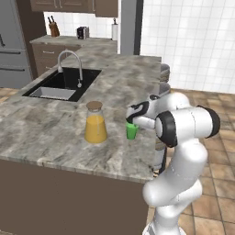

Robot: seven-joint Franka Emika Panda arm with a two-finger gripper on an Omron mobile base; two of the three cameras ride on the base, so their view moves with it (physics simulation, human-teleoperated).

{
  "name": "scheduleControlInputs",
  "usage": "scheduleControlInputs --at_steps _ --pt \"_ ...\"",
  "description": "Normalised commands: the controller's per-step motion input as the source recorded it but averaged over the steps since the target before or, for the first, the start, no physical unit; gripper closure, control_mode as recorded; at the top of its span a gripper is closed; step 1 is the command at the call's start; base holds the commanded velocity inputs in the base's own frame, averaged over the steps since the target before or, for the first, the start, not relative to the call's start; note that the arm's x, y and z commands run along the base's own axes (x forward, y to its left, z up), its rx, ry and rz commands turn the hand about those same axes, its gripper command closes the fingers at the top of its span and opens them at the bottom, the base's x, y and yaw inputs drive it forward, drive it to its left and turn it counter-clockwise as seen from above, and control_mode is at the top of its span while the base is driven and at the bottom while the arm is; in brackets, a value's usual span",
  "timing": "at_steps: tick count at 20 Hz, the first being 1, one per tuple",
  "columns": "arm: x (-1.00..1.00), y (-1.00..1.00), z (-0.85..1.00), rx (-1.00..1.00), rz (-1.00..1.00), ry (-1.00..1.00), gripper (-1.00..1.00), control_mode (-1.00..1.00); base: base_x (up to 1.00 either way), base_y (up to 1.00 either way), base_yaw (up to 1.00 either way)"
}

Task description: Place the pitcher and cup on the dining counter for serving.

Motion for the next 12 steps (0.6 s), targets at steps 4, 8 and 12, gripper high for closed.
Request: scheduleControlInputs --at_steps 4,8,12 --pt "-0.28 0.0 0.54 0.0 0.0 -0.05 -1.0 -1.0 0.0 0.0 0.0" --pt "-0.51 0.05 0.9 0.0 0.0 -0.12 -1.0 -1.0 0.0 0.0 0.0" --pt "-0.89 0.05 1.0 0.0 0.0 -0.21 -1.0 -1.0 0.0 0.0 0.0"
